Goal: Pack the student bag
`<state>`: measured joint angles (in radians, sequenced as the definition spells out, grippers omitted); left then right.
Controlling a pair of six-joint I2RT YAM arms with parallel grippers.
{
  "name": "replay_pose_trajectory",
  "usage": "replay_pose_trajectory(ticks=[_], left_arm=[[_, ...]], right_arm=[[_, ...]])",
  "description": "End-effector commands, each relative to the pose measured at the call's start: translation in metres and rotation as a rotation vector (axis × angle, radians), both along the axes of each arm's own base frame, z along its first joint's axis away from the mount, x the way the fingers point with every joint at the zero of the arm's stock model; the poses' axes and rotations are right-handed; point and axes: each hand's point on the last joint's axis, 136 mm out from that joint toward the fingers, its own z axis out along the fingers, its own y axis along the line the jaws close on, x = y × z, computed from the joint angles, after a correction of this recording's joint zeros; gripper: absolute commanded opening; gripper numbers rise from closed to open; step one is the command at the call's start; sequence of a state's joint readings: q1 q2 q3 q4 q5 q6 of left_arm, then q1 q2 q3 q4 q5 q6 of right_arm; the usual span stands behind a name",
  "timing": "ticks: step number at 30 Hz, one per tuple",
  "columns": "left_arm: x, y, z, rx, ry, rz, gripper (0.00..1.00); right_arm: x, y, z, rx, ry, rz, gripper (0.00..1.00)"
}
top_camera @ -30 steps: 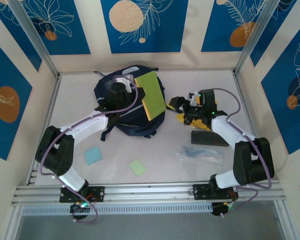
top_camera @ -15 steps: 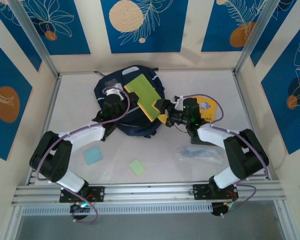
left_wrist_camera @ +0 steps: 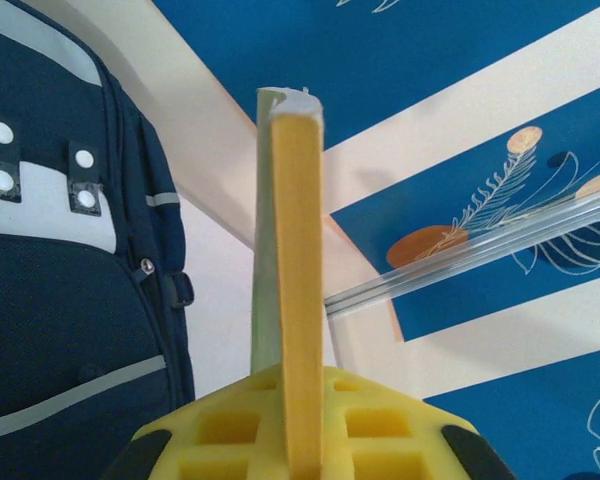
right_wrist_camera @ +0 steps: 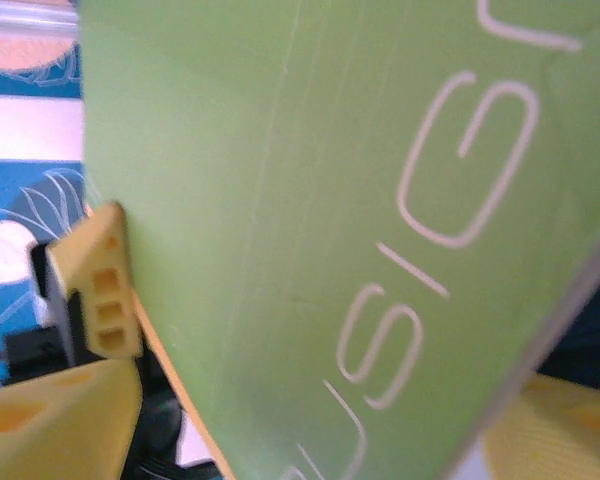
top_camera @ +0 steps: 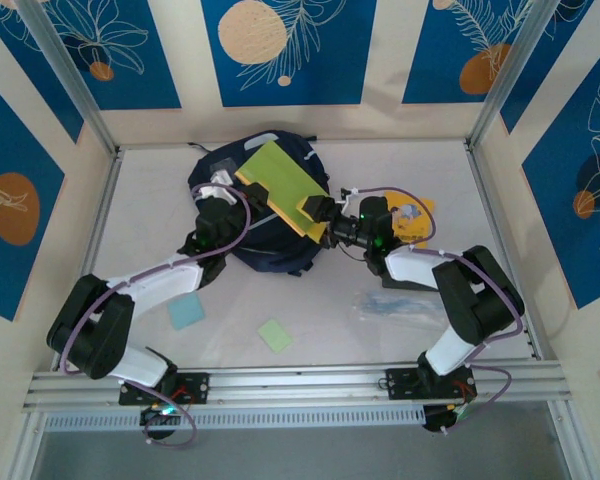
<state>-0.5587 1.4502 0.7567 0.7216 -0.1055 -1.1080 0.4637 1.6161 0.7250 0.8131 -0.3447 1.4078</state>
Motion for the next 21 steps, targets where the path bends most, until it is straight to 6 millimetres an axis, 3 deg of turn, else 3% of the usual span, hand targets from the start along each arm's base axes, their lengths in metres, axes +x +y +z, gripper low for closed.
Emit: replay_pose_trajectory(ticks=[1,2,3,7,11,12,15,21], left_arm=[[-0.007,-0.004,0.014,-0.064,-0.04,-0.024,0.0],[-0.007,-0.003,0.011,-0.051,-0.033,-0.022,0.0],[-0.008,-0.002,0.008,-0.04,-0.027,-0.021,0.0],[-0.012,-0.003,-0.003,0.07,-0.002,-0.048,0.03],[-0.016,-0.009,-0.028,0.353,0.055,-0.137,0.68],[-0.017,-0.008,-0.034,0.426,0.065,-0.155,0.75],[-0.017,-0.004,-0.052,0.663,0.064,-0.212,0.84],[-0.012,-0.027,-0.086,0.93,0.083,-0.451,0.81]], right_arm=[[0.006,0.002,0.024,0.045,-0.073,-0.005,0.56],[0.007,-0.002,0.022,0.042,-0.062,-0.019,0.38],[0.008,-0.004,0.02,0.038,-0.054,-0.03,0.29],[0.012,-0.017,0.021,0.029,-0.059,-0.06,0.0],[0.021,-0.039,0.029,-0.014,-0.074,-0.091,0.0],[0.022,-0.044,0.03,-0.033,-0.078,-0.099,0.0],[0.027,-0.066,0.03,-0.136,-0.072,-0.116,0.0],[0.024,-0.111,0.032,-0.341,-0.076,-0.17,0.0]])
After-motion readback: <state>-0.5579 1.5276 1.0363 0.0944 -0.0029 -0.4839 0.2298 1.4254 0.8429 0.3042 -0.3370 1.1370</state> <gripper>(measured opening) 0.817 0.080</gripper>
